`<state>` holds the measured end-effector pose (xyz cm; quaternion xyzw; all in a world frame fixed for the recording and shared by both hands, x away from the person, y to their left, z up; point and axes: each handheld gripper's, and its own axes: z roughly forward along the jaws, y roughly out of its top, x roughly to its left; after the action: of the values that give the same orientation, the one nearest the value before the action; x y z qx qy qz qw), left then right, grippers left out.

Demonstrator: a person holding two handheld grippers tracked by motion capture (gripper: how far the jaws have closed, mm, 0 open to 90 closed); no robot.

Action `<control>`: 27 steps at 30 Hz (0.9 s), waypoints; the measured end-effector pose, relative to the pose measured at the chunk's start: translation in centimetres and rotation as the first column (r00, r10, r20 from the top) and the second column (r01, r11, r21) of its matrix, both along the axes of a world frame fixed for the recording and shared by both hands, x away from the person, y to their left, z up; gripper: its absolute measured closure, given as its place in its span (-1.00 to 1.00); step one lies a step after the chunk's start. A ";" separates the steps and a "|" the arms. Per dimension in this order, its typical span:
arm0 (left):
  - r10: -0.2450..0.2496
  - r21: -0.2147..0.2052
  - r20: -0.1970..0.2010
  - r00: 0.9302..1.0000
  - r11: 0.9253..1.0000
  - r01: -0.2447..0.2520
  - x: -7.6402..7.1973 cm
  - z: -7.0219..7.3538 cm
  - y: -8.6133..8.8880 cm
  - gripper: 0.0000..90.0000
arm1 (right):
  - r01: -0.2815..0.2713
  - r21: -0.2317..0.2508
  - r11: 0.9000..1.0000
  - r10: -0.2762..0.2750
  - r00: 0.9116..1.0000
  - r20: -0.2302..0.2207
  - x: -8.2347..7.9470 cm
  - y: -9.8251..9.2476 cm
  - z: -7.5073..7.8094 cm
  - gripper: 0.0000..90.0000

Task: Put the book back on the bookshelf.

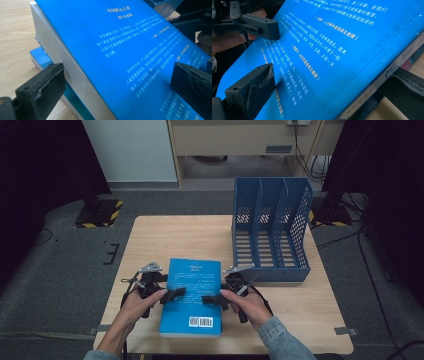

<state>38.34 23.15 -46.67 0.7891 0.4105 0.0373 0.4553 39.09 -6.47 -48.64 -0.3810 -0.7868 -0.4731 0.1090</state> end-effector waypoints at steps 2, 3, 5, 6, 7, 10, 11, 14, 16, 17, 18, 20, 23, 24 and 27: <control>0.004 0.016 -0.008 1.000 1.000 -0.004 0.0 0.3 0.1 -0.96 | -0.008 -0.019 1.000 0.008 1.000 0.018 0.0 0.0 0.4 -0.92; 0.014 0.019 -0.011 1.000 1.000 -0.014 0.0 0.5 0.2 -0.91 | -0.006 -0.023 1.000 0.006 1.000 0.018 0.0 0.0 0.7 -0.89; 0.032 0.023 -0.005 0.999 0.999 -0.032 0.0 0.9 0.4 -0.77 | -0.004 -0.029 1.000 0.005 1.000 0.026 0.0 -0.1 1.0 -0.85; 0.043 0.030 0.009 0.999 0.999 -0.043 0.0 1.2 0.5 -0.63 | 0.001 -0.033 0.999 0.000 1.000 0.030 0.0 -0.2 1.2 -0.81; 0.052 0.035 0.016 0.999 0.998 -0.053 0.0 1.4 0.6 -0.51 | 0.007 -0.034 0.999 -0.006 0.999 0.043 -0.1 -0.2 1.4 -0.78; 0.067 0.042 0.015 0.998 0.997 -0.068 0.0 1.8 0.8 -0.33 | 0.026 -0.032 0.999 -0.023 0.997 0.079 -0.2 -0.4 2.2 -0.65; 0.072 0.040 0.013 0.997 0.997 -0.072 0.1 2.0 0.9 -0.25 | 0.029 -0.035 0.999 -0.026 0.996 0.087 -0.1 -0.4 2.5 -0.63; 0.072 0.044 0.018 0.997 0.996 -0.073 0.1 2.4 1.0 -0.07 | 0.035 -0.057 0.998 -0.029 0.995 0.100 0.1 -0.2 3.0 -0.61; 0.072 0.055 0.024 0.997 0.996 -0.073 0.1 2.7 1.0 0.02 | 0.035 -0.070 0.997 -0.027 0.994 0.103 0.2 -0.1 3.2 -0.61; 0.075 0.055 0.017 0.997 0.996 -0.076 0.2 2.9 1.0 0.06 | 0.032 -0.075 0.997 -0.024 0.994 0.107 0.3 0.0 3.3 -0.61; 0.073 0.060 0.019 0.997 0.995 -0.074 0.2 3.1 1.1 0.10 | 0.031 -0.079 0.996 -0.023 0.994 0.109 0.4 0.0 3.4 -0.61; 0.070 0.078 0.024 0.997 0.994 -0.072 0.1 3.6 1.1 0.21 | 0.030 -0.087 0.996 -0.020 0.993 0.113 0.5 0.1 3.8 -0.57; 0.067 0.098 0.030 0.997 0.993 -0.070 0.1 4.2 1.1 0.27 | 0.033 -0.089 0.996 -0.022 0.992 0.128 0.5 0.2 4.4 -0.51; 0.068 0.096 0.030 0.997 0.993 -0.071 0.0 4.3 1.2 0.28 | 0.034 -0.091 0.995 -0.021 0.990 0.141 0.5 0.3 4.7 -0.48; 0.073 0.090 0.032 0.997 0.993 -0.075 -0.1 4.6 1.4 0.32 | 0.036 -0.096 0.995 -0.022 0.990 0.143 0.6 0.4 5.2 -0.39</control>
<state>38.28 24.56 -42.07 0.7927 0.4307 0.0843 0.4231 39.66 -6.06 -43.39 -0.3630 -0.8091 -0.4613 0.0272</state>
